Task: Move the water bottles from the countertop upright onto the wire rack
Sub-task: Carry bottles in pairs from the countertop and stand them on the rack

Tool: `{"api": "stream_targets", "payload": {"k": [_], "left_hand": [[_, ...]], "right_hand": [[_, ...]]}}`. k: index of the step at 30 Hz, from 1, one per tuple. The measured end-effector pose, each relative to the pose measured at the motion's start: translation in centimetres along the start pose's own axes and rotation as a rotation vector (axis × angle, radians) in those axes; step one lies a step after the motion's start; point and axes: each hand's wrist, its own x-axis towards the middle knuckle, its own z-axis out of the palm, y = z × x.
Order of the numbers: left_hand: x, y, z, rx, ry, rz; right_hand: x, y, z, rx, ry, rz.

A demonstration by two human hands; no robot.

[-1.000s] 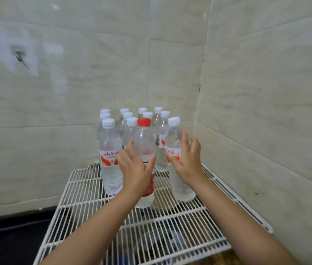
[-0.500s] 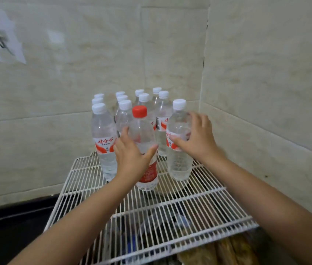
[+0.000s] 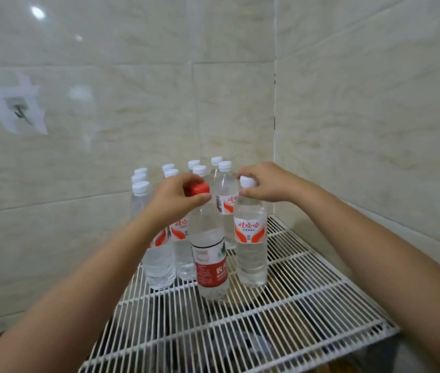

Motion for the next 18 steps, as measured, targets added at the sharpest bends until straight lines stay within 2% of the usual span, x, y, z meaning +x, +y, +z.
{"api": "stream_targets", "payload": {"k": [2, 4, 6, 8, 11, 18], "left_hand": [[-0.2, 0.1, -0.5, -0.12, -0.142, -0.003], [-0.1, 0.3, -0.6, -0.097, -0.208, -0.007], [0.0, 1.9, -1.5, 0.03, -0.167, 0.06], [0.4, 2.5, -1.2, 0.165, -0.126, 0.082], [0.8, 2.7, -0.3, 0.273, -0.029, 0.053], [2.5, 3.7, 0.1, 0.236, -0.038, 0.057]], "right_hand": [[-0.4, 0.1, -0.4, 0.03, -0.086, -0.051], [-0.2, -0.2, -0.9, 0.015, -0.117, -0.055], [-0.9, -1.3, -2.3, -0.062, -0.049, -0.082], [-0.4, -1.6, -2.6, -0.094, -0.047, -0.073], [-0.3, -1.5, -2.4, -0.063, -0.04, -0.033], [0.3, -0.8, -2.0, 0.027, 0.031, 0.019]]}}
